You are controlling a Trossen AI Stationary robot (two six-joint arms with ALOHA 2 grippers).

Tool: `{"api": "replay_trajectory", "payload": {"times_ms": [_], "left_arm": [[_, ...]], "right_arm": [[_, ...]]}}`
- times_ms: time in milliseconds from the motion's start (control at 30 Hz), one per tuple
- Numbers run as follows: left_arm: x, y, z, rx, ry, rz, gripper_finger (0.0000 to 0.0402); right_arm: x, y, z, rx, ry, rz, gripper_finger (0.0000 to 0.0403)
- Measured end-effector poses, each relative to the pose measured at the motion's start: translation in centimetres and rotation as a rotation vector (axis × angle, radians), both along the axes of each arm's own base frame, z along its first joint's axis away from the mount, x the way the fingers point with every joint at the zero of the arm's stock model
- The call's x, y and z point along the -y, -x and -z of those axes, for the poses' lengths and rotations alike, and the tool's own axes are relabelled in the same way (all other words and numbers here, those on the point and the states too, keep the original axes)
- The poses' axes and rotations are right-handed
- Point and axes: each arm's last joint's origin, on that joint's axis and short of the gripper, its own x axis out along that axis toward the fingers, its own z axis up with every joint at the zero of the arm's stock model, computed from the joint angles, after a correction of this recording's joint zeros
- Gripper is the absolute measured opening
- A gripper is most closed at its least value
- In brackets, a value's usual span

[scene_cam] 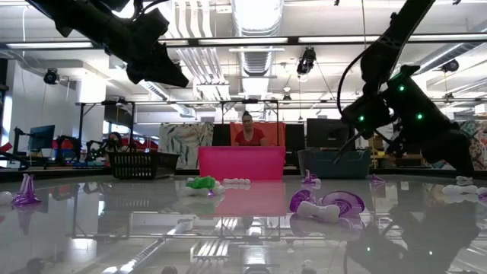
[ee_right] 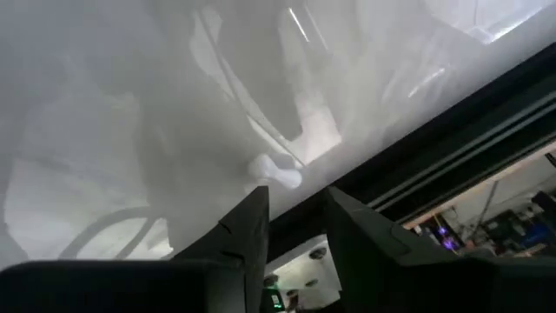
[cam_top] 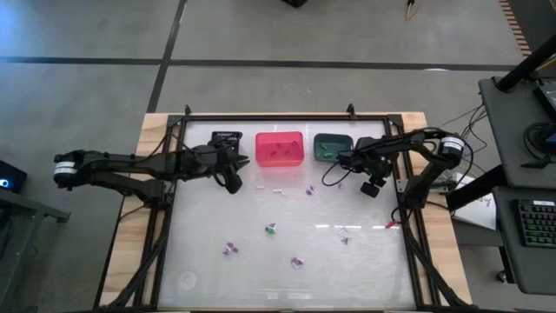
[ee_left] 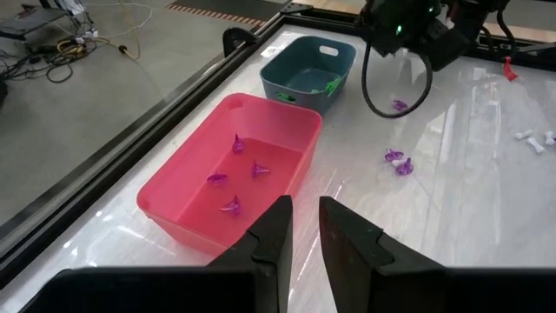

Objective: Sort Halloween decoration
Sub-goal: Put the white bone toy into the black bin

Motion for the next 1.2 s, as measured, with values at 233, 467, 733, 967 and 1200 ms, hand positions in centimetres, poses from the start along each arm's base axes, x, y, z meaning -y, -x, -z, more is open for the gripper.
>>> {"api": "replay_trajectory", "payload": {"times_ms": [233, 467, 733, 967, 1200], "left_arm": [[0.0, 0.0, 0.0, -0.001, 0.0, 0.0, 0.0043], [0.0, 0.0, 0.0, 0.0, -0.001, 0.0, 0.0043], [0.0, 0.0, 0.0, 0.0, -0.001, 0.0, 0.0043], [0.0, 0.0, 0.0, 0.0, 0.001, -0.001, 0.0043], [0.0, 0.0, 0.0, 0.001, 0.002, -0.001, 0.0043]], "right_arm": [[0.1, -0.2, 1.4, -0.071, -0.04, -0.007, 0.0107], [0.3, -0.7, 1.8, -0.075, -0.056, -0.014, 0.0107], [0.8, -1.8, 1.3, -0.006, -0.061, -0.044, 0.0107], [0.9, -1.9, 1.4, -0.002, -0.071, -0.048, 0.0088], [0.8, -1.9, 1.5, 0.018, -0.107, -0.061, 0.002]]}}
